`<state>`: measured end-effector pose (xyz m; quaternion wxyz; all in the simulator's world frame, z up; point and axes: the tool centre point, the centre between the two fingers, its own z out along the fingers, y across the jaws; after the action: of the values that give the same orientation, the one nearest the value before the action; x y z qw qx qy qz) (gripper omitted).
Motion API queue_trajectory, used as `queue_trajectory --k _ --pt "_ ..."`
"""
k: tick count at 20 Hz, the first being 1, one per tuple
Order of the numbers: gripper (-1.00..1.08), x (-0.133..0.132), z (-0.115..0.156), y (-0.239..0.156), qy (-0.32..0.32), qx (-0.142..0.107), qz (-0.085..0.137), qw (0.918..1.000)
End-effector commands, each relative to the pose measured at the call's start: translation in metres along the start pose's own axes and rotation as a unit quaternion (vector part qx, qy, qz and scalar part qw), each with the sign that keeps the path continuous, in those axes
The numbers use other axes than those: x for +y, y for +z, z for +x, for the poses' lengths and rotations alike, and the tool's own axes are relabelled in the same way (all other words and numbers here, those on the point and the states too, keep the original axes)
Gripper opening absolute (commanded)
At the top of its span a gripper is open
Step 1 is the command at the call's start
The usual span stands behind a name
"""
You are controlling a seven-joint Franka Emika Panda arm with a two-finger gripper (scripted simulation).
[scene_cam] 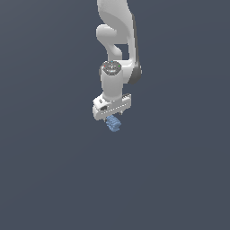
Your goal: Pick up the object and move it to a goal position.
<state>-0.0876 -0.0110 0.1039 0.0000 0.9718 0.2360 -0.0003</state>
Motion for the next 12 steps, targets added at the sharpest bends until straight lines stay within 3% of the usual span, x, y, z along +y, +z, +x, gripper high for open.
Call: queue_trajectory --k 1,12 --pt "1.00 0.000 0.000 0.000 0.000 0.000 0.000 1.0000" --pt "1.00 -0.001 -0.001 0.036 -0.001 0.000 0.000 1.0000"
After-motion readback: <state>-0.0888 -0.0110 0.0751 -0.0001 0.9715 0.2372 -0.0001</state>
